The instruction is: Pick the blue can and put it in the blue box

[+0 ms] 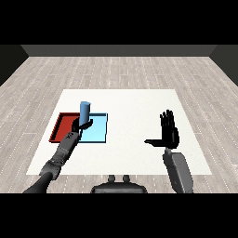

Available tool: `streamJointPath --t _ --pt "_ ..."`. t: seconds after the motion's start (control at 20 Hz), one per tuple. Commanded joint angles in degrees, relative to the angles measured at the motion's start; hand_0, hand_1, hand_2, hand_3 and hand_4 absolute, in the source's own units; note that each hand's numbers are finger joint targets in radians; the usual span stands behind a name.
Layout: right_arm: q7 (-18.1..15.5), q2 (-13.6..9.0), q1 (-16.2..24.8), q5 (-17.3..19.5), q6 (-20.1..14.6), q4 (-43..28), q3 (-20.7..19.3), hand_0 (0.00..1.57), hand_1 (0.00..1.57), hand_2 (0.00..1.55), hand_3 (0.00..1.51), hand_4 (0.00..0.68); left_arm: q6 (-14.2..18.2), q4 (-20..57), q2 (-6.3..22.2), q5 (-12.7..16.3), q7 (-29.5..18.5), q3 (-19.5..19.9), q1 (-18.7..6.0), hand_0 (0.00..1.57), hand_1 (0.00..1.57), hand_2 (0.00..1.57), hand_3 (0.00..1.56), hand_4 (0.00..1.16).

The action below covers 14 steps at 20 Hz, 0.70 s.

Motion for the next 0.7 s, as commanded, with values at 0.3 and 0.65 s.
streamJointPath --t 0.3,0.65 --pt "-0.87 0.74 -4.18 -0.71 1.32 7.54 -2.82 0.0 0.0 0.0 0.0 0.0 3.32 17.07 -3.86 -6.36 5.17 -2.49 -4.94 1.52 1.52 1.4 1.14 0.91" --pt "-3.36 1.4 -0.24 -1.88 3.94 7.09 -3.13 0.0 0.0 0.0 0.0 0.0 -1.42 20.03 -6.63 -5.09 10.24 -0.69 -5.25 1.57 1.57 1.43 0.0 0.78"
